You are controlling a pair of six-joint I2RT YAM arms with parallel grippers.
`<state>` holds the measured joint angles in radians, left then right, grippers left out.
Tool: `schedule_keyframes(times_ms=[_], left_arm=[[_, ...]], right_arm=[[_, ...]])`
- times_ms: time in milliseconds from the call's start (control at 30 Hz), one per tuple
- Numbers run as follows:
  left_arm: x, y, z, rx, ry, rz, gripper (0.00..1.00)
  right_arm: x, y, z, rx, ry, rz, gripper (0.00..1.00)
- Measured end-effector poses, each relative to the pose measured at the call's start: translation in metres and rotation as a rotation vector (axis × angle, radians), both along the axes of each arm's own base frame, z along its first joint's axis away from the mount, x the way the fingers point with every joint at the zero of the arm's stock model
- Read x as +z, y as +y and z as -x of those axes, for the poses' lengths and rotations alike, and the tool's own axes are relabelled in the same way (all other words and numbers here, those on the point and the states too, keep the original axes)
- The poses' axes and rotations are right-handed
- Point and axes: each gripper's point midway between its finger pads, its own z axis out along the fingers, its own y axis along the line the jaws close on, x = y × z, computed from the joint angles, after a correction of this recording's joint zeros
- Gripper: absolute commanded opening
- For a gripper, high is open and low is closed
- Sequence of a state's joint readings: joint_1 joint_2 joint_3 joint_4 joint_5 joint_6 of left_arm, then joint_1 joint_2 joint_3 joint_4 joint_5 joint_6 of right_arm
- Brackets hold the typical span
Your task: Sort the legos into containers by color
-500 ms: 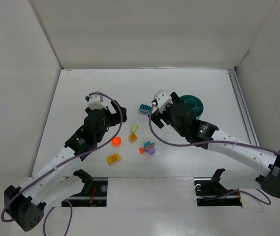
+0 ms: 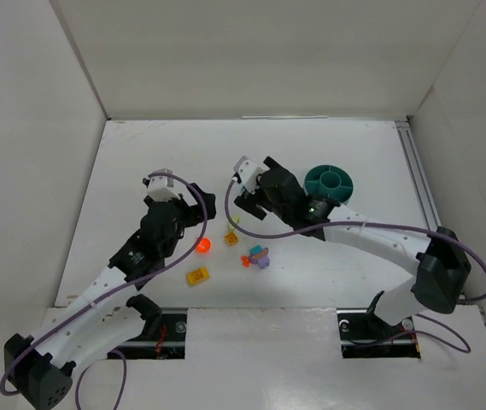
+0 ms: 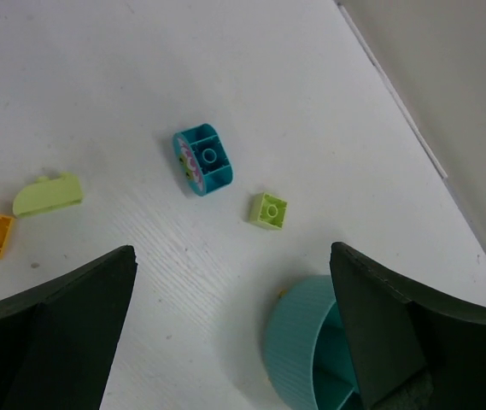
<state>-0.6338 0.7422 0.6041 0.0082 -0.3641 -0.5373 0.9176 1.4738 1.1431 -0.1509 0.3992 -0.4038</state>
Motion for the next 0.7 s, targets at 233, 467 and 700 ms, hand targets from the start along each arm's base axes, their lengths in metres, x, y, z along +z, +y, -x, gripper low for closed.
schedule_keyframes(times_ms=[233,467,700], left_arm=[[-0.025,0.000,0.002,0.005,0.056,-0.016,1.00],[-0.035,-0.002,-0.001,0.006,0.086,-0.034,1.00],[-0.046,-0.004,-0.004,0.007,0.111,-0.054,1.00]], right_arm=[[-0.037,0.001,-0.034,0.062,0.178,-0.004,0.86],[-0.087,-0.055,-0.085,-0.012,0.380,-0.009,0.86],[-0.094,-0.043,-0.104,-0.024,0.420,0.033,0.82]])
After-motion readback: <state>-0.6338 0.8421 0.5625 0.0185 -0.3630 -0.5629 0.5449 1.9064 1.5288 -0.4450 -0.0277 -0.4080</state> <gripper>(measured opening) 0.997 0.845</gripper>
